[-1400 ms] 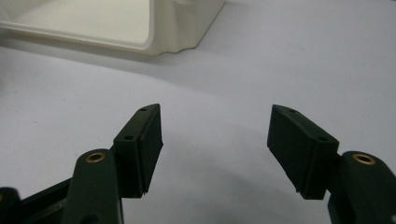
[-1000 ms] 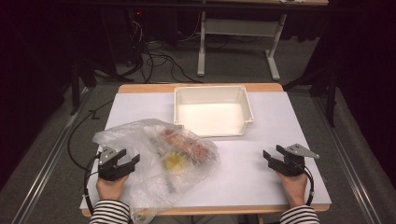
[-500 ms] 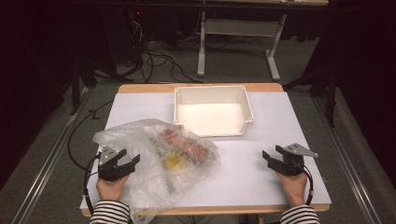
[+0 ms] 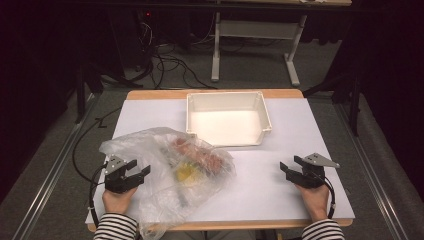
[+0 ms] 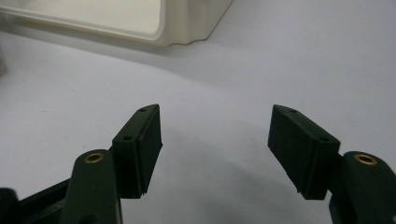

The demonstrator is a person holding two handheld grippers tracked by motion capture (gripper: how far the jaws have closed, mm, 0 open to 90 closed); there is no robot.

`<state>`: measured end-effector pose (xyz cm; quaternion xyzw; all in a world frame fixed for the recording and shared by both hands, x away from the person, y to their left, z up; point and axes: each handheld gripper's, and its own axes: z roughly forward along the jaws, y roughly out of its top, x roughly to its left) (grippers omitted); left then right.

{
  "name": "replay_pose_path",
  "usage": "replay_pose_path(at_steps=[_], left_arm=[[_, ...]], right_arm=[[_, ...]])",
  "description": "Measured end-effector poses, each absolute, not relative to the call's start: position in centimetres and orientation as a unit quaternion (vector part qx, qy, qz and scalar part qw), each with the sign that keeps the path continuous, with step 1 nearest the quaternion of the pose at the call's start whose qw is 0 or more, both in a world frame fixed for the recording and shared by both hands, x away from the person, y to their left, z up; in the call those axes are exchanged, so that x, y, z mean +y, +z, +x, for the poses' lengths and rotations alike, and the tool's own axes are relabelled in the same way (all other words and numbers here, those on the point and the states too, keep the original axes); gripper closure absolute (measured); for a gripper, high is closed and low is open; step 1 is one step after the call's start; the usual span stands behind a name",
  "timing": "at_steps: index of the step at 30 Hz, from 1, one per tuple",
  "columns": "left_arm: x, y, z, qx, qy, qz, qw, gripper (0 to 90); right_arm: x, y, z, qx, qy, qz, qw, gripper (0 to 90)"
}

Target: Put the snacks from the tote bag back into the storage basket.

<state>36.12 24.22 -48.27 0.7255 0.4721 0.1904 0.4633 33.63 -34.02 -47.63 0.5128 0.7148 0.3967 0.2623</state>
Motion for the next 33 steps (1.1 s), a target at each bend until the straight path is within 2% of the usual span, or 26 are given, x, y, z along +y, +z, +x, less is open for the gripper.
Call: replay_pose_path(at_steps=[10,15,23,33], left_arm=[[23.9,-47.5,35.5,0.461,0.18,0.732,0.468,33.7],[23.0,-46.9,35.5,0.451,0.178,0.743,0.461,30.5],[21.4,-46.7,35.6,0.436,0.175,0.757,0.454,30.7],[19.6,-47.2,35.8,0.424,0.164,0.771,0.446,31.4]], right_arm=[[-33.6,-47.5,33.6,0.735,0.389,0.491,0.26,37.6],[-33.1,-47.2,33.0,0.749,0.395,0.473,0.242,45.5],[-31.5,-45.9,32.2,0.767,0.412,0.434,0.231,48.9],[-28.8,-45.8,32.0,0.787,0.426,0.396,0.206,46.3]])
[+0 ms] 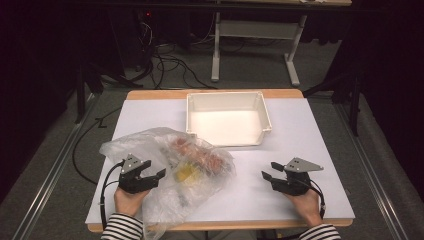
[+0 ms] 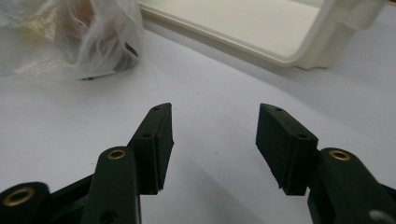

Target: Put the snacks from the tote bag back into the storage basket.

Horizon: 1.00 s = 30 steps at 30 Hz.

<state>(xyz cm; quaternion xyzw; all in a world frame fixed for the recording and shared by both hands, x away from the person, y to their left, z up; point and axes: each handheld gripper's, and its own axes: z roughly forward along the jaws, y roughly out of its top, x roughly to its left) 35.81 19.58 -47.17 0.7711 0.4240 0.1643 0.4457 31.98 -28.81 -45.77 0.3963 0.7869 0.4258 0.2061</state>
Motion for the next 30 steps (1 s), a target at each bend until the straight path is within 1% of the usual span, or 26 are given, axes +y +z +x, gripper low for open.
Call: replay_pose_path(at_steps=[5,7,8,10,11,13,16,21,26,30], left_arm=[[18.7,-47.3,35.8,0.419,0.162,0.775,0.445,31.9],[18.5,-47.4,35.8,0.417,0.159,0.777,0.444,32.1],[18.3,-47.5,35.8,0.417,0.157,0.778,0.444,32.3],[18.2,-47.5,35.8,0.416,0.158,0.778,0.444,32.3],[18.2,-47.5,35.8,0.415,0.158,0.779,0.443,32.4],[18.2,-47.5,35.8,0.415,0.159,0.779,0.442,32.4],[18.1,-47.7,35.9,0.416,0.16,0.779,0.441,32.8],[17.8,-48.1,35.9,0.416,0.158,0.782,0.436,33.4],[17.4,-48.3,35.8,0.402,0.16,0.789,0.437,33.1],[17.7,-48.3,35.7,0.407,0.159,0.78,0.448,33.2]], right_arm=[[-27.2,-45.4,32.0,0.796,0.416,0.381,0.218,44.6],[-26.7,-45.4,32.0,0.799,0.419,0.376,0.212,42.3],[-26.1,-45.3,32.1,0.8,0.423,0.373,0.206,39.5],[-25.9,-45.3,32.1,0.8,0.427,0.369,0.203,38.7],[-25.2,-45.3,32.2,0.805,0.43,0.361,0.193,38.2],[-24.9,-45.3,32.3,0.809,0.428,0.354,0.191,38.3],[-24.0,-45.6,32.8,0.817,0.428,0.347,0.169,38.3],[-23.0,-45.3,33.0,0.817,0.44,0.339,0.154,39.4],[-22.1,-45.0,33.0,0.823,0.441,0.319,0.162,41.1],[-21.3,-45.1,33.4,0.827,0.44,0.317,0.149,42.4]])
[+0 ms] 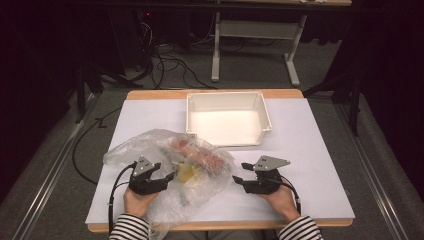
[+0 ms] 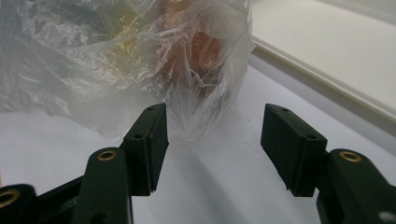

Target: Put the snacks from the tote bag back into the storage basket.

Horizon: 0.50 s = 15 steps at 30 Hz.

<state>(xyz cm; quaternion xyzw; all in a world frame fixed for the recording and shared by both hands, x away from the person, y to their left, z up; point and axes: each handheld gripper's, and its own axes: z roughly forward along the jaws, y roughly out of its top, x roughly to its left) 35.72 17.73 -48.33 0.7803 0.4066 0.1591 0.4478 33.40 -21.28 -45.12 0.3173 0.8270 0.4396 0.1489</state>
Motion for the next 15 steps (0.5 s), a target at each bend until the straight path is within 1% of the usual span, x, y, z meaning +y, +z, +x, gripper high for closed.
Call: replay_pose_path(at_steps=[2,6,7,8,9,10,11,15], left_arm=[[17.9,-48.3,35.7,0.411,0.158,0.774,0.454,33.1],[17.9,-48.3,35.6,0.409,0.161,0.773,0.458,33.3],[17.9,-48.3,35.5,0.406,0.165,0.773,0.459,33.2],[17.8,-48.2,35.4,0.404,0.169,0.772,0.46,33.2],[17.8,-48.1,35.3,0.4,0.172,0.773,0.462,33.3],[17.8,-48.1,35.3,0.4,0.172,0.773,0.462,33.3],[17.7,-48.1,35.2,0.4,0.173,0.773,0.462,33.3],[17.8,-48.0,35.2,0.399,0.175,0.775,0.458,33.4]], right_arm=[[-21.0,-45.3,33.7,0.829,0.436,0.318,0.146,44.0],[-20.5,-45.5,34.1,0.83,0.433,0.322,0.142,50.2],[-20.3,-45.7,34.3,0.833,0.429,0.321,0.135,55.9],[-20.3,-45.7,34.3,0.833,0.429,0.321,0.135,55.9],[-20.3,-45.9,34.5,0.837,0.426,0.321,0.126,62.8],[-20.3,-46.0,34.6,0.837,0.426,0.322,0.118,67.6],[-20.3,-46.0,34.6,0.837,0.426,0.322,0.118,67.6],[-20.4,-46.3,34.8,0.842,0.424,0.317,0.104,84.9]])
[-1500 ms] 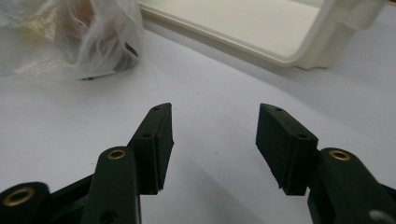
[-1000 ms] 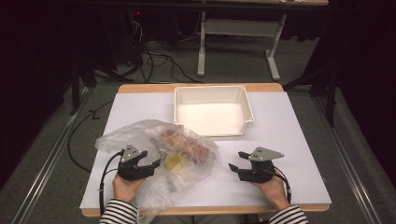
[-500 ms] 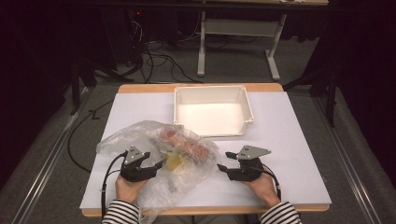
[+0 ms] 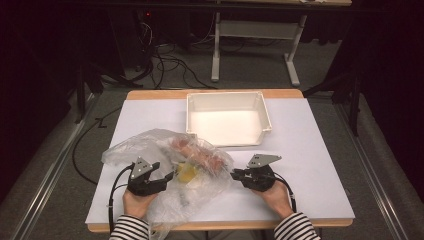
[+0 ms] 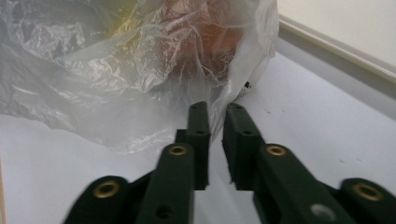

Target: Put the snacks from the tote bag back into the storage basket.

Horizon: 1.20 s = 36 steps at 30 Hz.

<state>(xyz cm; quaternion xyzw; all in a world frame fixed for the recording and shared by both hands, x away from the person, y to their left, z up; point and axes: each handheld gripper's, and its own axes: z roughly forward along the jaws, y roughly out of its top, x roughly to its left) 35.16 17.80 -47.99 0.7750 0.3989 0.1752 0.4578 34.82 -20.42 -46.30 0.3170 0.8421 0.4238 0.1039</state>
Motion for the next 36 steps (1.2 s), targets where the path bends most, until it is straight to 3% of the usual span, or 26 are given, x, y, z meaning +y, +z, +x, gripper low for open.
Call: replay_pose_path(at_steps=[1,12,30,36], left_arm=[[17.8,-47.9,35.2,0.399,0.176,0.774,0.458,33.3],[17.6,-45.5,34.5,0.381,0.202,0.782,0.45,33.1],[17.6,-43.6,34.6,0.388,0.19,0.776,0.46,35.9],[17.3,-43.6,34.9,0.39,0.19,0.774,0.461,35.6]], right_arm=[[-20.4,-46.3,34.8,0.844,0.423,0.313,0.106,90.0],[-21.7,-46.3,34.5,0.844,0.411,0.321,0.124,90.0],[-26.4,-46.4,35.3,0.82,0.418,0.378,0.097,90.0],[-28.0,-46.4,35.2,0.812,0.412,0.397,0.115,90.0]])
